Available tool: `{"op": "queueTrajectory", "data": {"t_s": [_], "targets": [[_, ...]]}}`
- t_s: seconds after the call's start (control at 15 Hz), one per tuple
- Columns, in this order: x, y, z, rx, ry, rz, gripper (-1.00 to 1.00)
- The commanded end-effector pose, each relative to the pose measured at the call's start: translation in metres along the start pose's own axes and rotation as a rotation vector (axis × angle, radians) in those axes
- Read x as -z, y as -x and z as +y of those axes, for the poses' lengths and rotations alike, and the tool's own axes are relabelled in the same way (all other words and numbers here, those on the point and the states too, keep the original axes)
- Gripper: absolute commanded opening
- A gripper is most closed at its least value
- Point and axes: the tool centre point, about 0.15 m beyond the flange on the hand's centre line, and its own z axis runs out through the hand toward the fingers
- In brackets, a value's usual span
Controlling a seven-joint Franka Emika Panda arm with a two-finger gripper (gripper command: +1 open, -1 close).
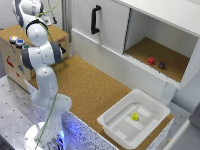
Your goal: Move the red light switch to turn off the red light
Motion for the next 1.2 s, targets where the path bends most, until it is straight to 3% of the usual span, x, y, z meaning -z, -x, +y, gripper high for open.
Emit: {"op": "queueTrajectory", "data": {"t_s": [0.0,0.2,0.47,0.53,0.6,0.8,1.13], "targets": [[0.000,-0.073,-0.046,-0.030,0.168,-0.438,1.00],[-0.023,-0.091,-0.052,-0.019,0.159,-0.433,1.00],[-0.031,-0.092,-0.046,-0.097,0.142,-0.312,1.00],[-0.029,-0.090,-0.045,-0.113,0.140,-0.246,1.00],[-0.028,-0.090,-0.045,-0.124,0.163,-0.228,-1.00],[-0.028,-0.089,-0.044,-0.131,0.219,-0.238,-1.00],[-0.040,-0.083,-0.048,-0.131,0.233,-0.208,-1.00]]}}
